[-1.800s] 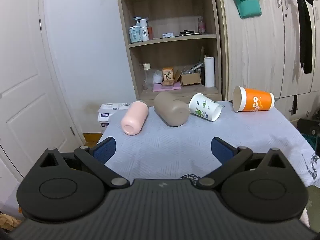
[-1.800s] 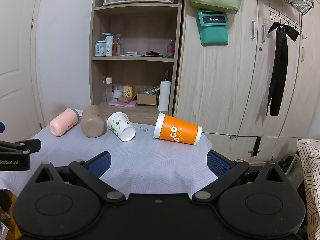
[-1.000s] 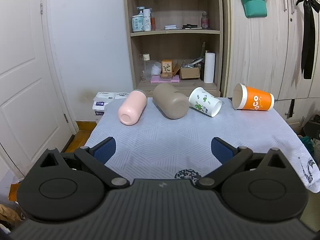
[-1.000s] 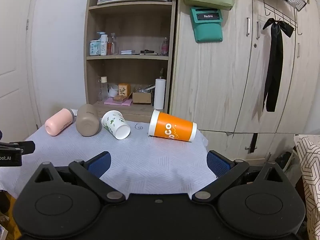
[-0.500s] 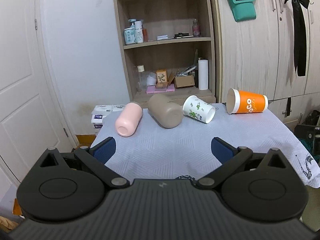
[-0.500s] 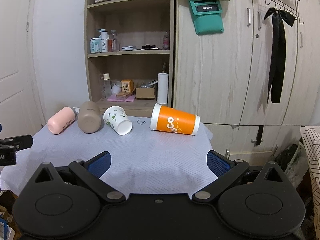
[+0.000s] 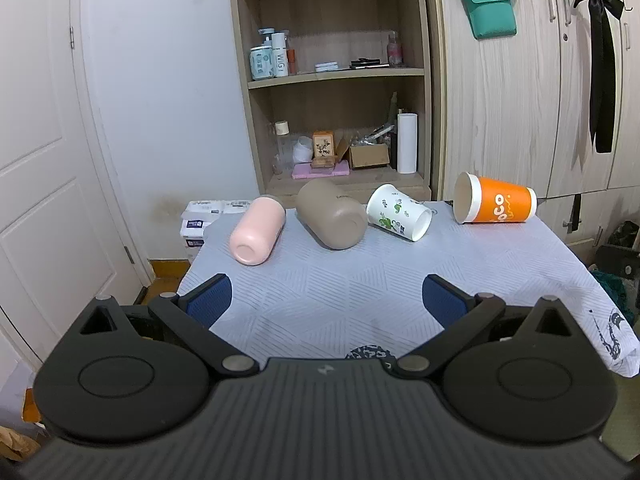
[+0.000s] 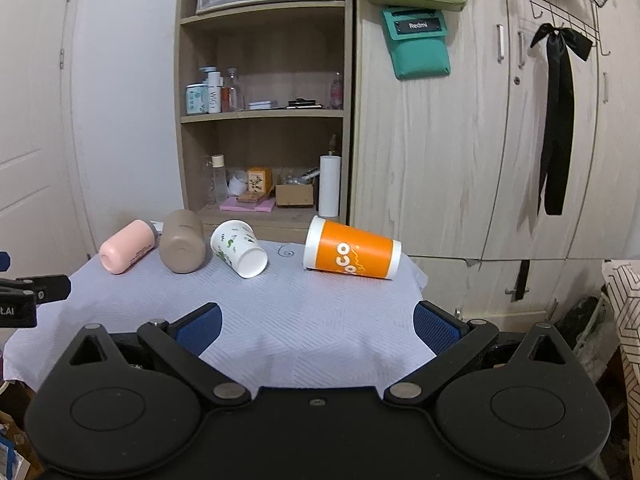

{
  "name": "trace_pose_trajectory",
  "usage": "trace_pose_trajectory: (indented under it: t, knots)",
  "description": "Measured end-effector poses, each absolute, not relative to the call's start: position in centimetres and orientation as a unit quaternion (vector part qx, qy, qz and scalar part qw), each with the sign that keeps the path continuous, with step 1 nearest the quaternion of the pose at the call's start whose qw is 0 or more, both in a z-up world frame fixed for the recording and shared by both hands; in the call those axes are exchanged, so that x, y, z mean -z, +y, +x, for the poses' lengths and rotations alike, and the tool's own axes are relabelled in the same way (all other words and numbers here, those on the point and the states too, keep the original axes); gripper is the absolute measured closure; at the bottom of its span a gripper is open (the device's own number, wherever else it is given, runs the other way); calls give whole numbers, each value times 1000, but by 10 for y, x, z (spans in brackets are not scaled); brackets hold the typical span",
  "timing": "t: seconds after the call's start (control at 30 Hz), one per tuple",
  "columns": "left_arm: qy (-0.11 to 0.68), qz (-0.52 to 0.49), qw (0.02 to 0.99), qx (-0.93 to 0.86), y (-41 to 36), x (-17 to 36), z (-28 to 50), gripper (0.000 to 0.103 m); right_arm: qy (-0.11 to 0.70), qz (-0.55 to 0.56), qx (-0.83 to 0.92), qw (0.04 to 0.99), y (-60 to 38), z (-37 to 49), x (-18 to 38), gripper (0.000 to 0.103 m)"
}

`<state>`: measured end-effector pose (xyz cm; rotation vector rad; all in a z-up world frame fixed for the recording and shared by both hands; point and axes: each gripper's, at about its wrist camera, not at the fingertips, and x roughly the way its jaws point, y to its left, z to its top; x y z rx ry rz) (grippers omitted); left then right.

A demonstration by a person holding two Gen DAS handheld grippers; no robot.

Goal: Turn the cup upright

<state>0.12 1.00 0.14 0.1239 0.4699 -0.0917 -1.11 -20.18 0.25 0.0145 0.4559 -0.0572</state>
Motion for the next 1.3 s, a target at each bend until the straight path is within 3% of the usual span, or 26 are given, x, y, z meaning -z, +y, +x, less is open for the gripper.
trace_pose_trajectory:
  t: [1.0,1.3]
  knots:
    - [236,50,969,48,2,3,5,0,224,19,-16,974,-211,-4,20,0]
    - [268,-44,955,122,-52,20,58,0,187,-35,-114,975,-265,37,19,0]
